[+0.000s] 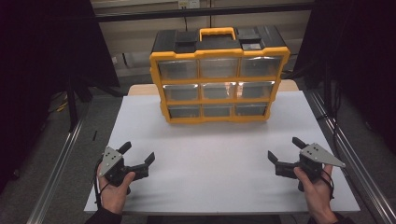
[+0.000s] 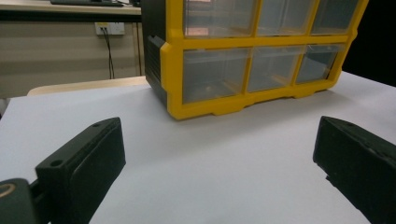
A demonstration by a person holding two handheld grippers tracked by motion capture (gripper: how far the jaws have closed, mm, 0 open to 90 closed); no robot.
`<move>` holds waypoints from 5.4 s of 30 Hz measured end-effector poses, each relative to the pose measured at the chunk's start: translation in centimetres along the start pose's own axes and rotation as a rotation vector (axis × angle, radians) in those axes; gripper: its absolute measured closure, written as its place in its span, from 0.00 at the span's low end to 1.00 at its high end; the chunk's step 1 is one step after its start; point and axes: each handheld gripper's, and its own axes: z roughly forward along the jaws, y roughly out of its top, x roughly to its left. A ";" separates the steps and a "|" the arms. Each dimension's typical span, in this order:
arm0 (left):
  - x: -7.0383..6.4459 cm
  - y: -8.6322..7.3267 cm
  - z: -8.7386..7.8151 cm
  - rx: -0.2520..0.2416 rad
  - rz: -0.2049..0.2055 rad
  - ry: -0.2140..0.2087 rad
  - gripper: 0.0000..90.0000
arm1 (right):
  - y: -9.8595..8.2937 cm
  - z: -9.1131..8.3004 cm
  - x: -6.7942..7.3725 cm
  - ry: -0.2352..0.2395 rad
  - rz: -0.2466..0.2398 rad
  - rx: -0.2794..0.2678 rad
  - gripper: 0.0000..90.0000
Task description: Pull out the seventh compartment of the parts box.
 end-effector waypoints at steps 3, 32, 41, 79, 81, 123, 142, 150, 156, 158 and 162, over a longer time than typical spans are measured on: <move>-0.1 0.0 0.2 -0.007 -0.012 -0.012 0.03 | 0.0 0.0 0.0 0.003 0.004 0.000 0.00; 0.5 -0.2 5.4 0.013 0.055 0.027 0.05 | -0.2 -0.3 -0.2 -0.003 0.009 0.006 0.00; 0.6 0.6 7.3 0.009 0.124 0.006 0.05 | -0.2 -0.1 -0.1 0.008 0.005 0.002 0.00; -0.6 2.2 13.3 0.019 0.683 0.033 0.04 | 0.0 0.2 0.1 0.016 -0.012 0.007 0.00; -0.7 2.2 13.8 0.021 0.722 0.044 0.05 | 0.0 0.1 0.1 0.018 -0.008 0.009 0.00; -2.1 0.6 16.8 0.052 1.432 0.268 0.37 | -0.2 -0.2 0.1 0.016 -0.008 0.015 0.00; -2.0 0.5 17.6 0.219 1.584 0.279 0.59 | -0.2 -0.2 0.1 0.018 -0.006 0.017 0.00; -1.8 0.2 17.8 0.203 1.514 0.295 0.67 | -0.2 -0.2 0.1 0.018 -0.007 0.017 0.00; -2.0 0.6 17.8 0.181 1.541 0.313 0.73 | -0.2 -0.2 0.1 0.018 -0.005 0.019 0.00; -2.2 0.8 17.8 0.231 1.576 0.327 0.73 | -0.2 -0.1 0.2 0.020 -0.008 0.021 0.00; -2.1 0.7 17.8 0.195 1.542 0.333 0.79 | -0.2 -0.2 0.1 0.018 -0.007 0.019 0.00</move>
